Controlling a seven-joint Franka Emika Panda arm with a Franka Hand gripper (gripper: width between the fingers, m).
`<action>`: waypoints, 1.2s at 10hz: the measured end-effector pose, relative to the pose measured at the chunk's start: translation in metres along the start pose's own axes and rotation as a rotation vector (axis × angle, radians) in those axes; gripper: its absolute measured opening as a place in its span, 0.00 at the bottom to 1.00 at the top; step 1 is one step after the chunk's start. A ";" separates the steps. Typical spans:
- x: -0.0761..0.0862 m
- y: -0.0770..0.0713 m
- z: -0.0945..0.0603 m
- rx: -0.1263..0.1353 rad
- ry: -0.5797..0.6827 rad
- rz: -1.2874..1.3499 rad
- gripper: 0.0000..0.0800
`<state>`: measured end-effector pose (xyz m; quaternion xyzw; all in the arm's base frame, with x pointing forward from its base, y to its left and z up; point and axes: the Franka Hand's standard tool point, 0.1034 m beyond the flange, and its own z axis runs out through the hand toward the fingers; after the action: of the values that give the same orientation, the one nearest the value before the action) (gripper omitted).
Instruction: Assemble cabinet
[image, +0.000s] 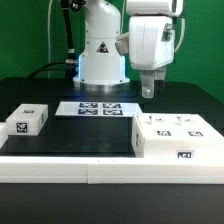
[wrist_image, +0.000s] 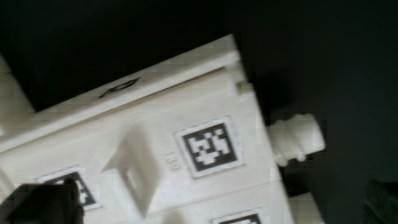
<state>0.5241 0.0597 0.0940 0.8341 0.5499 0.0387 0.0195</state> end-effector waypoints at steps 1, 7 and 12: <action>0.000 0.000 0.000 0.000 0.000 0.007 1.00; -0.003 -0.010 0.008 -0.007 0.037 0.436 1.00; 0.004 -0.024 0.015 0.041 0.049 0.877 1.00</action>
Offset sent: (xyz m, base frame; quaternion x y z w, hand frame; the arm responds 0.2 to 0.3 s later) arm 0.0000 0.0000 0.0000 0.0000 0.0000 0.1296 0.9916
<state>0.5045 0.0729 0.0773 0.9877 0.1448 0.0523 -0.0285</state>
